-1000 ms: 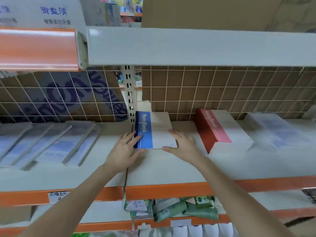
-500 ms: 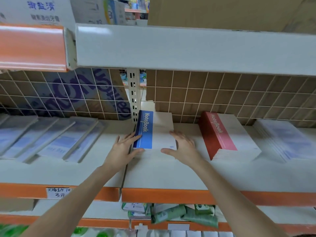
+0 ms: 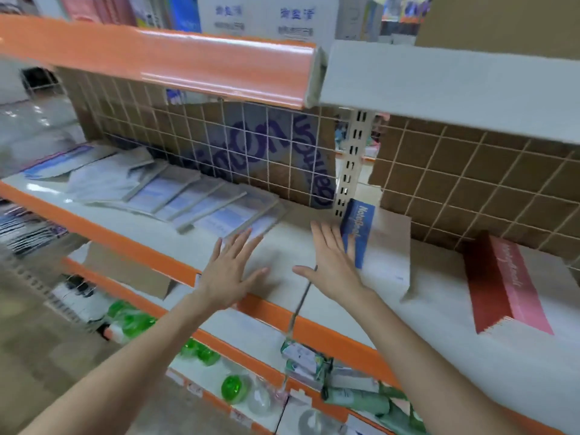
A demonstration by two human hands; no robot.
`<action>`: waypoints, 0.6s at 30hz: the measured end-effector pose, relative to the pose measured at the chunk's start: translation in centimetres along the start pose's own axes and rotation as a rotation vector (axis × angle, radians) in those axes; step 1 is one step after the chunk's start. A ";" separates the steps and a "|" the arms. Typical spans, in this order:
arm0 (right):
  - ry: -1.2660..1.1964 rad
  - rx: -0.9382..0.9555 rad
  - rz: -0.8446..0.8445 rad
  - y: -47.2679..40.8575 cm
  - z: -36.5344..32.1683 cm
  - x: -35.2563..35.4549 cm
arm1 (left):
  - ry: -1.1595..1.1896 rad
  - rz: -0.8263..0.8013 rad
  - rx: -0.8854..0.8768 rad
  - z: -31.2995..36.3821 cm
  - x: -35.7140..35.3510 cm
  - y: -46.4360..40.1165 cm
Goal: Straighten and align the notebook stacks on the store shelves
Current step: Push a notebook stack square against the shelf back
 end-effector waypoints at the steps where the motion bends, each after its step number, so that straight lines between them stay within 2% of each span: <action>1: 0.005 0.010 -0.023 -0.1 -1.1 -0.5 | -0.016 -0.010 0.030 -0.7 0.5 0.7; 5: -0.006 0.147 -0.144 -1.3 -9.3 -3.6 | -0.090 0.009 0.211 -7.6 3.6 5.5; 8: 0.006 0.206 -0.153 -2.5 -14.9 -5.3 | -0.111 0.042 0.288 -13.2 5.1 8.2; 18: 0.001 0.183 -0.160 -9.3 -34.8 -11.2 | -0.123 0.057 0.355 -32.4 9.2 13.0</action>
Point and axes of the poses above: each hand's wrist, its own y-axis away from the middle knuckle, its own x-axis out of the back of the hand, z = x × y, the point moved 2 cm from there along -y, towards the middle knuckle, and after that the axes turned 8 degrees about -x, right-handed, at the moved point
